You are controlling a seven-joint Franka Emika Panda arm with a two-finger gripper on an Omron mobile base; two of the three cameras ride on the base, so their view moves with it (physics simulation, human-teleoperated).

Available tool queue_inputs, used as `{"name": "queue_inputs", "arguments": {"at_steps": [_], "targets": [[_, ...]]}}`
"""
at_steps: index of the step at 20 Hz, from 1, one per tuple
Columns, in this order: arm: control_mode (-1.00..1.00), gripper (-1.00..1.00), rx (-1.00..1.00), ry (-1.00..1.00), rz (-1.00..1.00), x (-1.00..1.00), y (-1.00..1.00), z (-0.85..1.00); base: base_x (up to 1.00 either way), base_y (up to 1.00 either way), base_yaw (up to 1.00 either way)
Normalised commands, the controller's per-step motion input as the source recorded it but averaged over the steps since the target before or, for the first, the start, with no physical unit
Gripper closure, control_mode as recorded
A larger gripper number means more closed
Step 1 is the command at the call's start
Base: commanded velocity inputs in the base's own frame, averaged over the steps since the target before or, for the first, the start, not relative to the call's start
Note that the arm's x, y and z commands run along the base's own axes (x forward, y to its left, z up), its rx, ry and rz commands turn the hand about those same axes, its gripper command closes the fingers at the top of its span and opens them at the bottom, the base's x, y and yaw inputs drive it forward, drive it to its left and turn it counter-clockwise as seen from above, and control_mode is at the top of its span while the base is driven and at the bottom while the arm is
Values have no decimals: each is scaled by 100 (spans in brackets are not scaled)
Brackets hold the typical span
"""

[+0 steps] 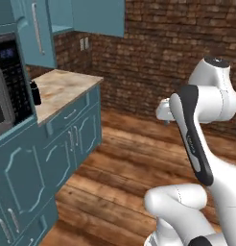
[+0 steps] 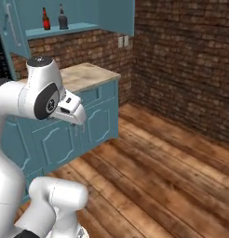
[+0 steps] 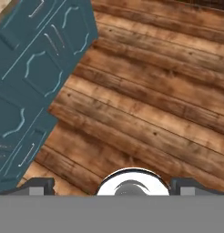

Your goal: Sort all alcoholic drinks to one cabinet, and non-alcoholic drinks to the other.

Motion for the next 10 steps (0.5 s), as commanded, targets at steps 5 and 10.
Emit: {"name": "queue_inputs", "arguments": {"at_steps": [5, 10], "targets": [[100, -100, 0, 0, 0, 0, 0, 0, 100, -9, 51], [100, -100, 0, 0, 0, 0, 0, 0, 100, -18, 50]]}}
